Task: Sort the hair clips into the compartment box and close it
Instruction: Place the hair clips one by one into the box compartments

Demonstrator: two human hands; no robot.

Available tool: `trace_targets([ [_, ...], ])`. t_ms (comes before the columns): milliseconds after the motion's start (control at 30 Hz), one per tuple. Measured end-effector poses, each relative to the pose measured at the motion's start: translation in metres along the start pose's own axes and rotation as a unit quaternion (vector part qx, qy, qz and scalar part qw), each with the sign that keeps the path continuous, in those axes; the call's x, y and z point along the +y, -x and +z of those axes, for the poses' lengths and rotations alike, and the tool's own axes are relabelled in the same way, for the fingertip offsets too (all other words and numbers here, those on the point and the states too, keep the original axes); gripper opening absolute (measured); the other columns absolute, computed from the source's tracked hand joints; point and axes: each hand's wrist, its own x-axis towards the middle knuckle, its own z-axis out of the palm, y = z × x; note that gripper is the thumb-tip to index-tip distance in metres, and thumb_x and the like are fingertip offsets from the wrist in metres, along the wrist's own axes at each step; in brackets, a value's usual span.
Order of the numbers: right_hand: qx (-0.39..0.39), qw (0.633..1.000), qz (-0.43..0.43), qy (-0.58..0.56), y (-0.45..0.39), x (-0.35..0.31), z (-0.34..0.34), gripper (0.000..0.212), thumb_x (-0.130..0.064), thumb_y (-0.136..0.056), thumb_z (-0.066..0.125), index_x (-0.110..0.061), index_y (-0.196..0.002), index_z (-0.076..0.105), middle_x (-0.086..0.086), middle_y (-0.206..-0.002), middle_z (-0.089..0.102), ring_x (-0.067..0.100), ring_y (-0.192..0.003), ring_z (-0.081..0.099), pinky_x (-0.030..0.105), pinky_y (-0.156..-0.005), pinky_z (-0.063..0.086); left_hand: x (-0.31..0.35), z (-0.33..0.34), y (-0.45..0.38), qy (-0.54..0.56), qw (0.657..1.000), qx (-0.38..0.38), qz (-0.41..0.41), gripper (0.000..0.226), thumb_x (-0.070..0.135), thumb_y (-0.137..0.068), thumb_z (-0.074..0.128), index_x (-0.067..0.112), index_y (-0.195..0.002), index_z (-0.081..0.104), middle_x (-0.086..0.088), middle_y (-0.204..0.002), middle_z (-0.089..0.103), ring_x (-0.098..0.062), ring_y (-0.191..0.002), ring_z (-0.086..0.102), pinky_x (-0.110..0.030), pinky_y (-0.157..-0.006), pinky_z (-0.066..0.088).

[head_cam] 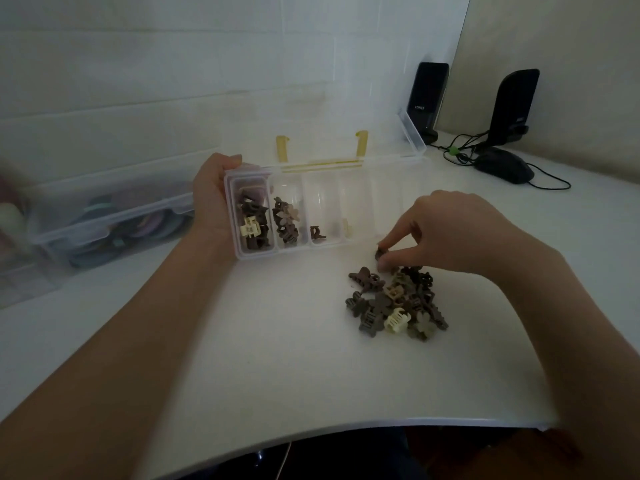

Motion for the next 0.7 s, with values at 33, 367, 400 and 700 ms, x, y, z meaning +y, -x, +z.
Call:
trace_targets([
  [33, -0.005, 1.0, 0.0, 0.003, 0.0, 0.001, 0.0, 0.045, -0.071, -0.066, 0.061, -0.046, -0.102, 0.068, -0.021, -0.056, 0.039, 0.001, -0.055, 0.041, 0.021, -0.049, 0.024, 0.0, 0.0, 0.0, -0.001, 1.0, 0.004, -0.003, 0.026, 0.027, -0.062, 0.052, 0.022, -0.039, 0.04, 0.006, -0.041, 0.037, -0.011, -0.038, 0.036, -0.015, -0.046, 0.035],
  [367, 0.016, 1.0, -0.014, 0.008, -0.005, 0.005, 0.009, 0.011, -0.043, -0.081, 0.068, -0.035, -0.087, 0.071, -0.016, -0.08, 0.061, 0.001, -0.069, 0.052, 0.019, -0.052, 0.031, 0.0, 0.002, 0.002, 0.004, 0.999, 0.034, -0.008, 0.042, 0.021, -0.084, 0.044, 0.019, -0.043, 0.039, 0.004, -0.04, 0.038, -0.012, -0.037, 0.038, -0.014, -0.044, 0.036],
  [400, 0.018, 1.0, -0.018, 0.007, -0.005, 0.006, 0.01, 0.009, -0.041, -0.081, 0.068, -0.034, -0.084, 0.071, -0.017, -0.078, 0.06, 0.001, -0.069, 0.052, 0.019, -0.052, 0.031, 0.001, 0.003, 0.003, 0.006, 1.0, 0.03, -0.006, 0.039, 0.02, -0.079, 0.047, 0.019, -0.04, 0.039, 0.005, -0.04, 0.038, -0.012, -0.036, 0.038, -0.014, -0.044, 0.036],
  [700, 0.044, 0.952, -0.069, -0.295, -0.003, 0.0, 0.009, 0.011, -0.025, -0.084, 0.068, -0.015, -0.081, 0.067, -0.008, -0.078, 0.072, 0.004, -0.067, 0.067, 0.012, -0.056, 0.048, 0.001, 0.001, 0.005, -0.008, 1.0, 0.01, -0.01, 0.022, 0.027, -0.061, 0.052, 0.019, -0.051, 0.035, 0.005, -0.04, 0.038, -0.012, -0.035, 0.037, -0.015, -0.043, 0.035],
])
